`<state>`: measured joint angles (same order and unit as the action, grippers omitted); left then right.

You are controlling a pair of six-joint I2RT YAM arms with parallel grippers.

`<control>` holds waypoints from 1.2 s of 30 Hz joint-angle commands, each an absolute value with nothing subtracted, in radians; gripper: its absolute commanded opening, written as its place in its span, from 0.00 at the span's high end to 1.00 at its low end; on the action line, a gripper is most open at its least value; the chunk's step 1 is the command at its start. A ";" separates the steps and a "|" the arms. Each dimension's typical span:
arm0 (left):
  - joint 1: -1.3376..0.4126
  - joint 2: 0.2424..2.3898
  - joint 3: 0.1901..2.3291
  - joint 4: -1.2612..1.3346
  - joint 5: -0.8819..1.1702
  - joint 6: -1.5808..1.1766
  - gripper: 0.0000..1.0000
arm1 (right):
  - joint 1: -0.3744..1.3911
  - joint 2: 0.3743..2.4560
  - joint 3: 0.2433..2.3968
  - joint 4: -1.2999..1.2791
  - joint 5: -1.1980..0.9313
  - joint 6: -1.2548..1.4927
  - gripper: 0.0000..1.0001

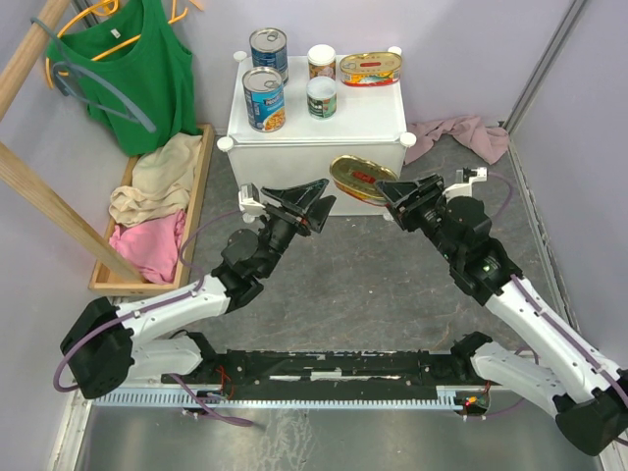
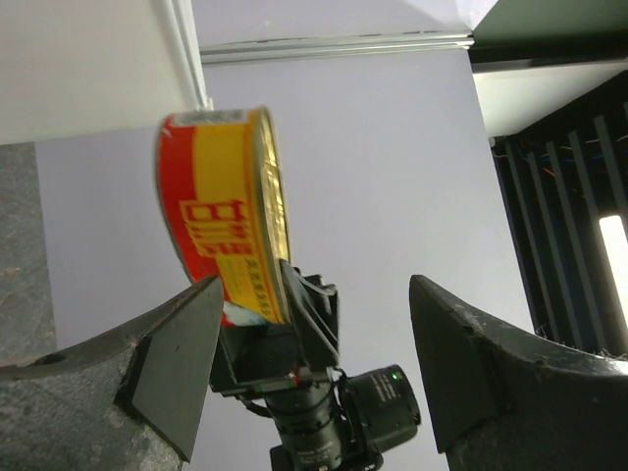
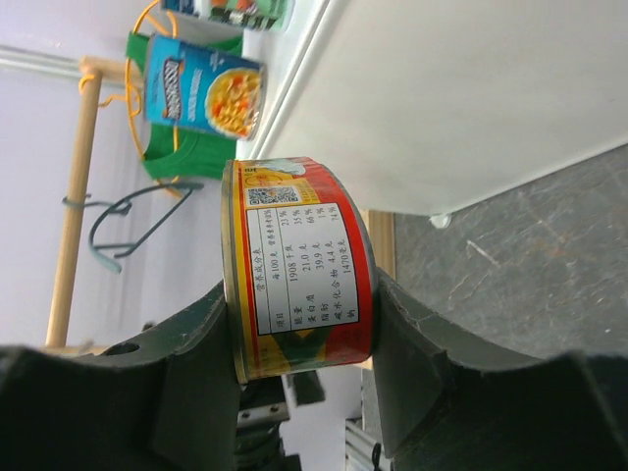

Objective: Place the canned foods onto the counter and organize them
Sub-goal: Adjust the canned food, then place the canned food on the counter.

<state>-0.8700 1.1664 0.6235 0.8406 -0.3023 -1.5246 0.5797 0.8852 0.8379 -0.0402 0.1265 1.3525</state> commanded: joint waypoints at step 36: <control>-0.837 1.078 0.578 0.867 -0.262 -1.477 0.18 | 0.173 1.287 1.334 0.052 -0.350 1.432 0.99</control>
<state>-0.8436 1.1004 0.5907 0.8528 -0.2771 -1.5234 0.1886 1.2804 1.2320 -0.0269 -0.2729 1.4330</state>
